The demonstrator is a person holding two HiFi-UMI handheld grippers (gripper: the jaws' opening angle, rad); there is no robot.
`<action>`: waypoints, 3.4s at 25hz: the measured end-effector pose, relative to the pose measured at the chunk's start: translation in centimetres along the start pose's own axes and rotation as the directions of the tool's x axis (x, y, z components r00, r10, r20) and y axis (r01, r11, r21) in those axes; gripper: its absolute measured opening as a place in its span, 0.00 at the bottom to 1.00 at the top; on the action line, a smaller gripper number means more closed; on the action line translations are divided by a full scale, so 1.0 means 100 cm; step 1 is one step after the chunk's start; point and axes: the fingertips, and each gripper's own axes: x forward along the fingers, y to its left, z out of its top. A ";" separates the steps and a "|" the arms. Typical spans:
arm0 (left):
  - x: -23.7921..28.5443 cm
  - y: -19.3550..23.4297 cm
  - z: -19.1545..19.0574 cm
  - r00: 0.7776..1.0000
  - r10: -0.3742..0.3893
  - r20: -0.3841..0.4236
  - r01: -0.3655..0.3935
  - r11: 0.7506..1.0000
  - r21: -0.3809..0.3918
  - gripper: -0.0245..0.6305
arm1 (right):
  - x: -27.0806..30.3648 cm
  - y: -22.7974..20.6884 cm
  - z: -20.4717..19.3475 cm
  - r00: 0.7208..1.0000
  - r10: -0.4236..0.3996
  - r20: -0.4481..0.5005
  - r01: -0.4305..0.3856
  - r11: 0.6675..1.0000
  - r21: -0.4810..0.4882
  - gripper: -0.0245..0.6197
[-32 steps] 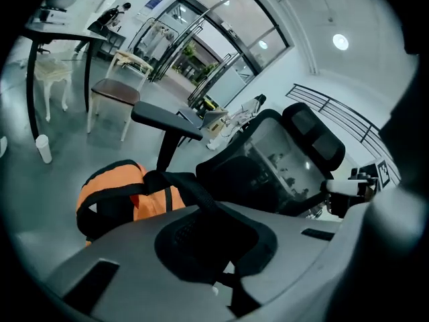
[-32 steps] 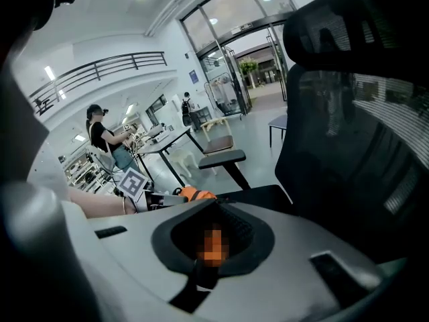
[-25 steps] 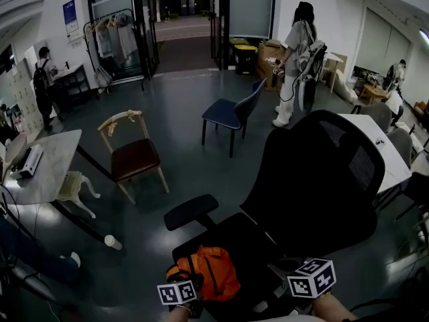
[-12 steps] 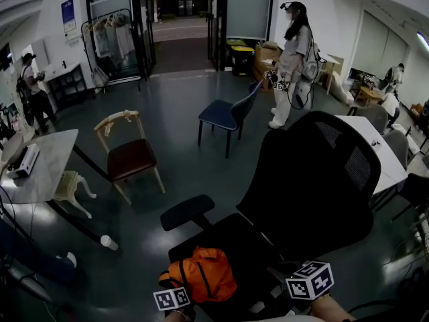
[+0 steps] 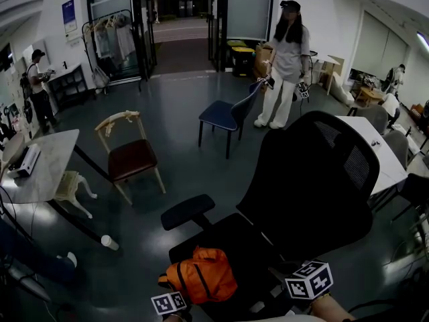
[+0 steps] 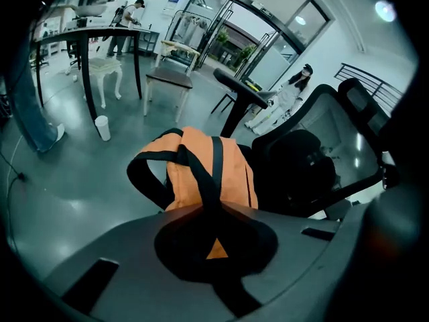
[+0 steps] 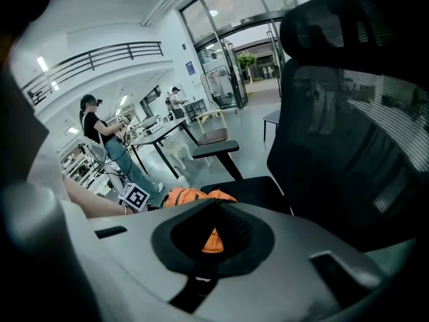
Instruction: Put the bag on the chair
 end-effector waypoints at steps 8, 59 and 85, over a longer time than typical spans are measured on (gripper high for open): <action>-0.008 0.014 0.003 0.997 0.069 0.040 -0.067 0.996 -0.052 0.23 | -0.008 -0.001 -0.004 1.000 -0.015 -0.010 0.014 0.999 -0.035 0.05; -0.222 -0.357 0.022 0.667 -0.256 0.699 0.102 0.962 0.255 0.04 | -0.168 -0.050 0.015 0.843 0.455 0.288 -0.349 0.869 -0.351 0.04; -0.189 -0.408 -0.086 0.730 -0.202 0.653 0.112 0.978 0.178 0.04 | -0.213 -0.116 -0.069 0.878 0.426 0.220 -0.342 0.878 -0.334 0.04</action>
